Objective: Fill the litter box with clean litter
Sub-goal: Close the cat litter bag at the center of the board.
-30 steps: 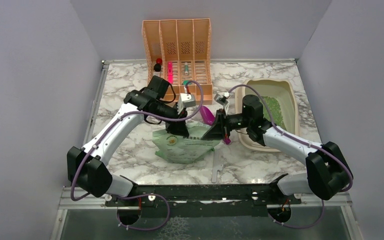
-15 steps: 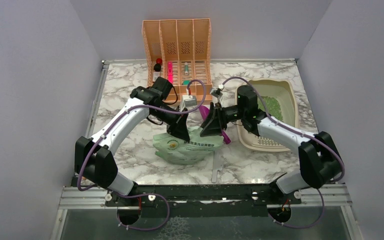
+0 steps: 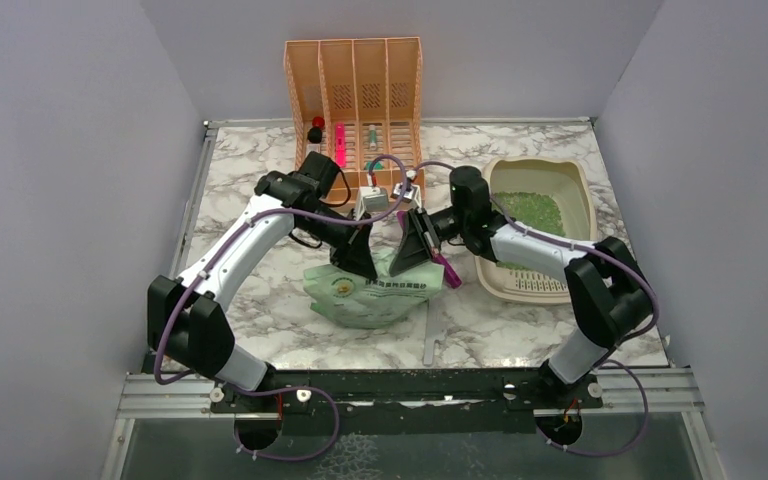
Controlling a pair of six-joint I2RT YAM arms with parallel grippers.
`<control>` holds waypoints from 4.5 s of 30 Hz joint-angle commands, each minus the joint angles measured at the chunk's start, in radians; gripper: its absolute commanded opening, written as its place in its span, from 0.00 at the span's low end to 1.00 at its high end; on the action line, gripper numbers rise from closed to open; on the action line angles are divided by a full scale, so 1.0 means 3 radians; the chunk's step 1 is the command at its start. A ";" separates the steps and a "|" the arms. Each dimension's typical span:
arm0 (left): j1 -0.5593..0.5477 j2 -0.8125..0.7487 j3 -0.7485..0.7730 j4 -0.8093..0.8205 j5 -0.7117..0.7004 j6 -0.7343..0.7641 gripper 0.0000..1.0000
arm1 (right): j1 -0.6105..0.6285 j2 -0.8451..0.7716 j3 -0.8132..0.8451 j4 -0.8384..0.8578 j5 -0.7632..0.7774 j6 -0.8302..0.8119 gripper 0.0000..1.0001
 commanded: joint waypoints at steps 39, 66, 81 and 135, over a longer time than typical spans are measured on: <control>0.0233 -0.0099 -0.0239 0.0282 0.0422 -0.0249 0.00 | 0.0067 0.0454 0.0586 -0.1025 -0.0084 -0.0080 0.53; 0.0812 -0.1358 -0.0864 0.2033 -0.0601 -0.0172 0.56 | 0.0105 0.0733 0.0264 0.0764 0.0146 0.1724 0.01; 0.0296 -0.1911 -0.1527 0.2153 -0.0424 0.1086 0.80 | 0.0061 0.0887 0.0360 0.0578 0.0148 0.1692 0.01; -0.0366 -0.1095 -0.1065 0.0925 -0.1545 0.1093 0.34 | -0.0447 -0.2007 -0.0333 -0.1348 0.0968 -0.4255 0.74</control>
